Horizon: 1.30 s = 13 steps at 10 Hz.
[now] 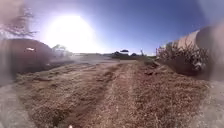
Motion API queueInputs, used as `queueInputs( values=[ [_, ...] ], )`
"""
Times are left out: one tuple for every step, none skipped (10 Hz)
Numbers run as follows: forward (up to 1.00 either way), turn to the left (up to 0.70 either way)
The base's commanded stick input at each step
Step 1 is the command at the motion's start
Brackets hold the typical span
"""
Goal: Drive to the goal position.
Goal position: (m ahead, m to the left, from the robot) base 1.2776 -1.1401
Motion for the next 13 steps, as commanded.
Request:
queueInputs(
  values=[
    [0.50,0.00],
    [0.50,0.00],
    [0.50,-0.21],
    [0.50,-0.46],
    [0.50,-0.39],
    [0.50,-0.32],
    [0.50,-0.25],
    [0.50,-0.02],
    [0.50,0.00],
    [0.50,0.00],
    [0.50,0.00],
    [0.50,0.00],
    [0.50,0.00]
  ],
)
